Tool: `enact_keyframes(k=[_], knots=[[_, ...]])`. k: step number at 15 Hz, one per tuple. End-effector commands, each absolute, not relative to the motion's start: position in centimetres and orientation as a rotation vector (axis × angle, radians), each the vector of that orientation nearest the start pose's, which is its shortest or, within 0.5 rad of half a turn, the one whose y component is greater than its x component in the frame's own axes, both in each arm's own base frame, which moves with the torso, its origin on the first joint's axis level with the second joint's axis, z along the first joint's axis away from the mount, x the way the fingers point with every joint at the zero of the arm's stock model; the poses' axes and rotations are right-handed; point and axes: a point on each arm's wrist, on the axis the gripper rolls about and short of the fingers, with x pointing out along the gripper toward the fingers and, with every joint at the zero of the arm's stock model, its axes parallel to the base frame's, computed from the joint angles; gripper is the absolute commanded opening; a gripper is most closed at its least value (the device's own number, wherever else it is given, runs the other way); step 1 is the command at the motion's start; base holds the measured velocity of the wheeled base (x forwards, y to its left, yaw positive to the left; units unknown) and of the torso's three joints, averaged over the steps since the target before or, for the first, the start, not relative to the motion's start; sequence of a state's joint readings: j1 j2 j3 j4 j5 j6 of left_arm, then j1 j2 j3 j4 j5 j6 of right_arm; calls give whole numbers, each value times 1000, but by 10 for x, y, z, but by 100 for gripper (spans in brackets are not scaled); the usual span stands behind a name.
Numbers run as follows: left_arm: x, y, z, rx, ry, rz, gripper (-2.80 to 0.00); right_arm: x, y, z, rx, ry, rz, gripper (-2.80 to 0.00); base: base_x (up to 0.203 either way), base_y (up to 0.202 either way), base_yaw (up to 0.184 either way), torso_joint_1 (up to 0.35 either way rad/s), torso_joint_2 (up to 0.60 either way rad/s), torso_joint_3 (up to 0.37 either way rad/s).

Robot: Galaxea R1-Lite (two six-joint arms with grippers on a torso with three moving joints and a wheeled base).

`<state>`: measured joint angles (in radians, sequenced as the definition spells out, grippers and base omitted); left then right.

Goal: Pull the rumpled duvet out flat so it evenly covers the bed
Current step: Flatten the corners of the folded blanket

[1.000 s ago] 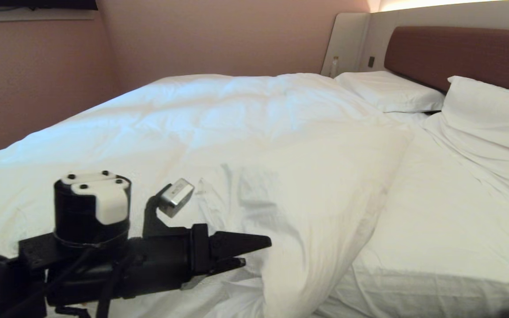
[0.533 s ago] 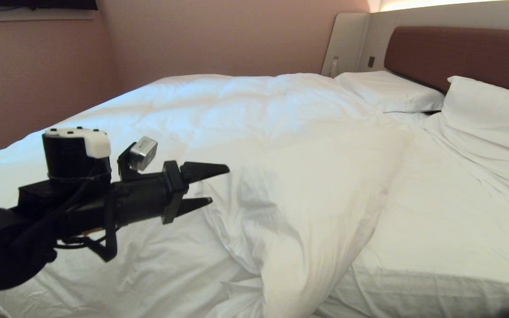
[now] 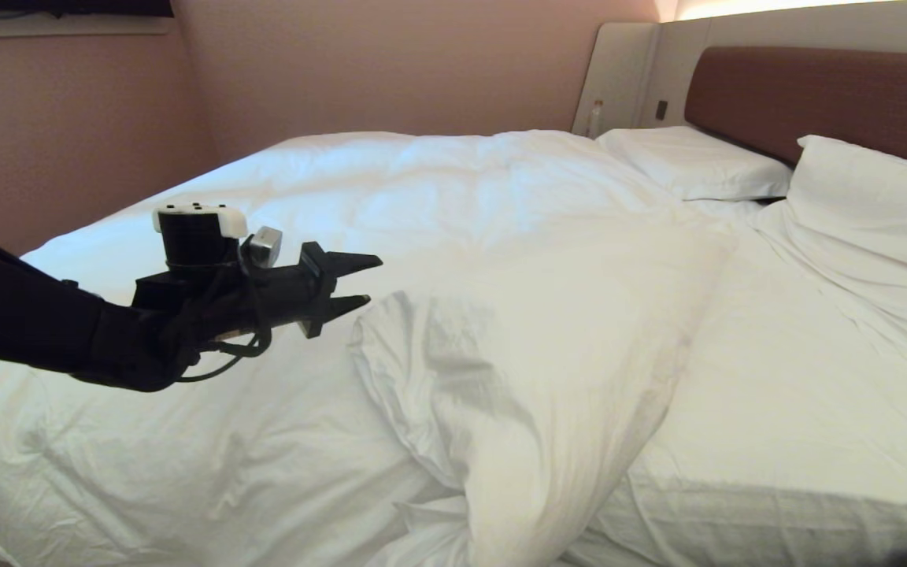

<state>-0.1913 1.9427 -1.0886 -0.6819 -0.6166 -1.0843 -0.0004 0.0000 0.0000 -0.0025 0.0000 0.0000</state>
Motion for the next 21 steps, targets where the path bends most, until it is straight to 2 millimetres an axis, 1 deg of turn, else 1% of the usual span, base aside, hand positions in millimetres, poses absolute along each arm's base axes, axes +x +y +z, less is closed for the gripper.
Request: enact_keyframes(k=[1, 3, 4, 6, 7, 9, 11, 12, 15, 17, 20, 21], knots=[[377, -74, 175, -1070, 576, -610, -280, -23, 0, 76, 0, -3, 0, -280, 0, 0, 0, 0, 0, 0], [384, -55, 183, -1071, 505, -592, -280, -23, 0, 76, 0, -3, 0, -280, 0, 0, 0, 0, 0, 0], [389, -52, 178, -1077, 511, -577, -280, -23, 0, 76, 0, -3, 0, -280, 0, 0, 0, 0, 0, 0], [397, -52, 165, -1120, 547, -552, -280, -23, 0, 76, 0, -3, 0, -280, 0, 0, 0, 0, 0, 0], [398, -52, 163, -1133, 554, -547, -280, -23, 0, 76, 0, -3, 0, -280, 0, 0, 0, 0, 0, 0], [402, -53, 151, -1150, 590, -538, -280, -23, 0, 76, 0, -3, 0, -280, 0, 0, 0, 0, 0, 0], [403, -53, 149, -1151, 605, -548, -280, -23, 0, 76, 0, -3, 0, -280, 0, 0, 0, 0, 0, 0], [404, -54, 147, -1151, 617, -558, 0, -23, 0, 76, 0, -3, 0, -280, 0, 0, 0, 0, 0, 0], [404, -54, 144, -1119, 615, -572, 0, -23, 0, 76, 0, -3, 0, -280, 0, 0, 0, 0, 0, 0], [405, -54, 138, -1022, 632, -662, 0, -23, 0, 76, 0, -3, 0, -280, 0, 0, 0, 0, 0, 0], [405, -54, 127, -931, 632, -697, 0, -23, 0, 76, 0, -3, 0, -280, 0, 0, 0, 0, 0, 0], [404, -54, 124, -876, 622, -714, 0, -23, 0, 76, 0, -3, 0, -280, 0, 0, 0, 0, 0, 0]])
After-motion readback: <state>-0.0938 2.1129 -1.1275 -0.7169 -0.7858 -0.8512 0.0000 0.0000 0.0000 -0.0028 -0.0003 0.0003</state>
